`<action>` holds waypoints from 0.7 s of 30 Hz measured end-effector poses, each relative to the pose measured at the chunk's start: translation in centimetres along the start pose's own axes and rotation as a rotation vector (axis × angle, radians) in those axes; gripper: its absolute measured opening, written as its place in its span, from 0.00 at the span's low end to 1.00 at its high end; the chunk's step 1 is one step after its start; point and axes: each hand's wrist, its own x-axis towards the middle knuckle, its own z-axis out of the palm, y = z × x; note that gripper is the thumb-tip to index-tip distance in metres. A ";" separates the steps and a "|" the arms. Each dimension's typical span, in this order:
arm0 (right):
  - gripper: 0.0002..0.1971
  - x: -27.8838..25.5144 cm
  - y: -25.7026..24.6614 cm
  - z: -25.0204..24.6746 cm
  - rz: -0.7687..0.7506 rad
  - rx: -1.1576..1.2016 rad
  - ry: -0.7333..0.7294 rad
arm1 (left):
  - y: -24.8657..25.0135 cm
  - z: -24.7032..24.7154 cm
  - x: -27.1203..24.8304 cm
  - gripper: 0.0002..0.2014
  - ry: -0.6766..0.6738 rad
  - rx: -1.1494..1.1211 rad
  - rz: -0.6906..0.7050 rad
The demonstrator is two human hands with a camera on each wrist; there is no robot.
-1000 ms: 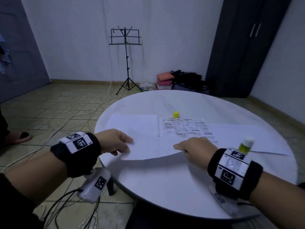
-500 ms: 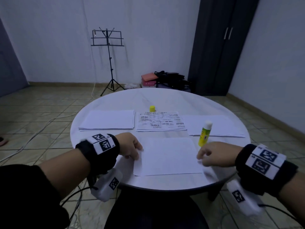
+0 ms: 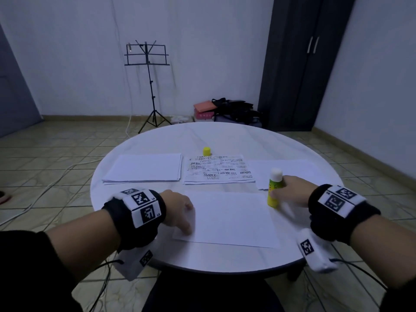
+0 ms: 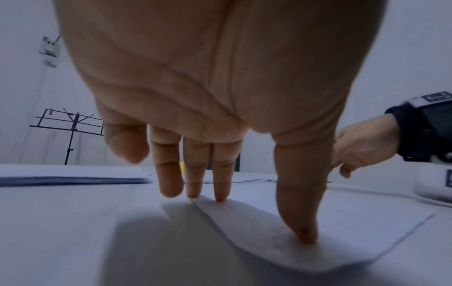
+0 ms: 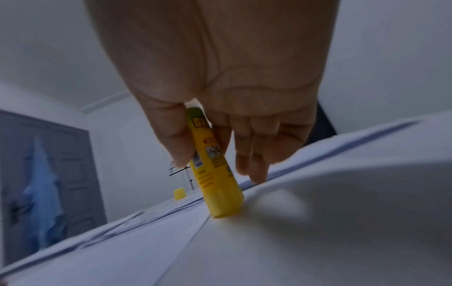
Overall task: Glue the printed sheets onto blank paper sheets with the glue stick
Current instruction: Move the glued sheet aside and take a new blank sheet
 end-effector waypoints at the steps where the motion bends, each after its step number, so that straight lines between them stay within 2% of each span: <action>1: 0.05 -0.1 -0.8 0.1 -0.040 -0.031 0.009 | 0.0 0.0 0.1 0.36 0.001 0.000 0.003; 8: 0.10 -0.7 -7.3 1.7 -0.307 -0.123 0.067 | 0.2 0.3 0.2 0.33 0.012 0.103 0.066; 13: 0.08 0.1 -11.3 3.2 -0.350 0.244 0.124 | -0.3 0.0 0.2 0.29 -0.040 0.139 0.127; 15: 0.12 0.8 -12.7 3.9 -0.350 0.308 0.113 | -0.3 -0.1 0.2 0.30 -0.055 0.152 0.148; 17: 0.13 1.6 -14.0 4.8 -0.356 0.278 0.103 | -0.4 -0.2 0.2 0.31 -0.077 0.174 0.161; 21: 0.12 2.6 -15.9 6.6 -0.367 0.076 0.059 | -0.5 -0.3 0.3 0.32 -0.097 0.205 0.183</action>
